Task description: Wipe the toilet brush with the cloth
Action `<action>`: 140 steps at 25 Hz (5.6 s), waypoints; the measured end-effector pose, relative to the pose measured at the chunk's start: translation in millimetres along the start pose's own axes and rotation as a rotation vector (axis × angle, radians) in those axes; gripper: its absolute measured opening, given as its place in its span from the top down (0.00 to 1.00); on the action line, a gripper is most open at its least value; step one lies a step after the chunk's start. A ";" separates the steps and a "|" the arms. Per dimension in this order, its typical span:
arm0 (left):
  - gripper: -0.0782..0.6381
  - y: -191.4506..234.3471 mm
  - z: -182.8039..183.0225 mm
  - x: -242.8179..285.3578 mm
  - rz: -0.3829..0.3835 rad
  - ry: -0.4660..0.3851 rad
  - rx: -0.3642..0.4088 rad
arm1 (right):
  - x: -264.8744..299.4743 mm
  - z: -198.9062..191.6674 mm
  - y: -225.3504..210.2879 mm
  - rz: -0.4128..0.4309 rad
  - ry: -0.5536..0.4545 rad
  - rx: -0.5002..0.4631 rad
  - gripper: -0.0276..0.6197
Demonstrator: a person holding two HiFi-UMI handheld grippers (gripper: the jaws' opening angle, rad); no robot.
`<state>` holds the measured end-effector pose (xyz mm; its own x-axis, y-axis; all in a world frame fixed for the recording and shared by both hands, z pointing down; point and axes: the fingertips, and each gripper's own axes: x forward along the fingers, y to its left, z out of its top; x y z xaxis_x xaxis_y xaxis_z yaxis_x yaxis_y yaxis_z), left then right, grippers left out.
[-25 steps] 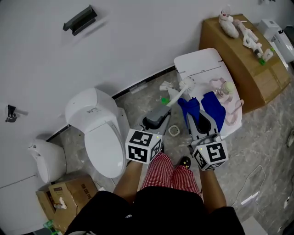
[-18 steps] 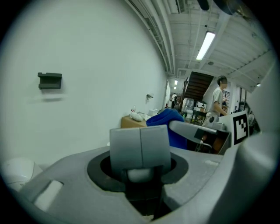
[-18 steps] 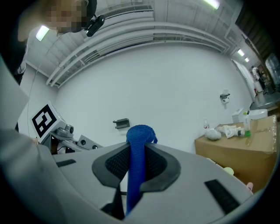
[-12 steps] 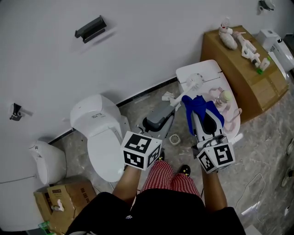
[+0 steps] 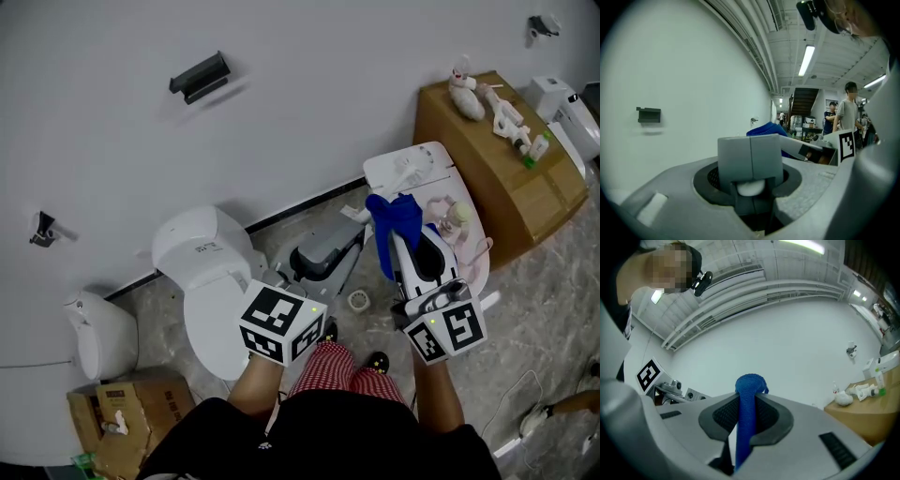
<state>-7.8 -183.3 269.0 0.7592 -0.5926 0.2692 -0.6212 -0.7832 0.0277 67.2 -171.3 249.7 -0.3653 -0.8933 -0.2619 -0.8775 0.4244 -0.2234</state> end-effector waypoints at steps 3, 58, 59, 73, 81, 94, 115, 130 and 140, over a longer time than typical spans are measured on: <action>0.66 -9.6 19.8 -5.9 -0.010 -0.045 0.024 | -2.6 21.8 8.5 0.038 -0.052 -0.002 0.86; 0.66 -112.7 111.4 -65.5 -0.207 -0.277 0.114 | -49.0 134.9 39.2 0.016 -0.223 -0.239 0.86; 0.66 -113.4 110.9 -65.7 -0.208 -0.277 0.116 | -49.6 134.4 38.6 0.014 -0.221 -0.240 0.86; 0.66 -131.6 101.1 -65.6 -0.230 -0.272 0.128 | -65.7 133.4 14.2 -0.051 -0.186 -0.251 0.86; 0.66 -135.3 100.6 -68.6 -0.233 -0.265 0.113 | -68.2 136.1 5.3 -0.079 -0.185 -0.254 0.86; 0.66 -138.0 100.1 -71.1 -0.239 -0.255 0.107 | -69.9 136.3 -13.5 -0.120 -0.168 -0.264 0.86; 0.65 -151.3 94.4 -74.6 -0.258 -0.245 0.133 | -82.9 136.3 -62.1 -0.223 -0.141 -0.269 0.86; 0.65 -149.4 92.3 -79.9 -0.261 -0.239 0.115 | -82.8 134.9 -80.4 -0.262 -0.124 -0.282 0.86; 0.65 -146.2 87.8 -76.8 -0.265 -0.224 0.130 | -85.9 130.0 -86.2 -0.291 -0.106 -0.250 0.86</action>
<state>41.8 -39.9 159.8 0.9229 -0.3816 0.0508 -0.3787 -0.9237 -0.0585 214.6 -111.9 169.5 -0.0673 -0.9451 -0.3199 -0.9930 0.0946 -0.0705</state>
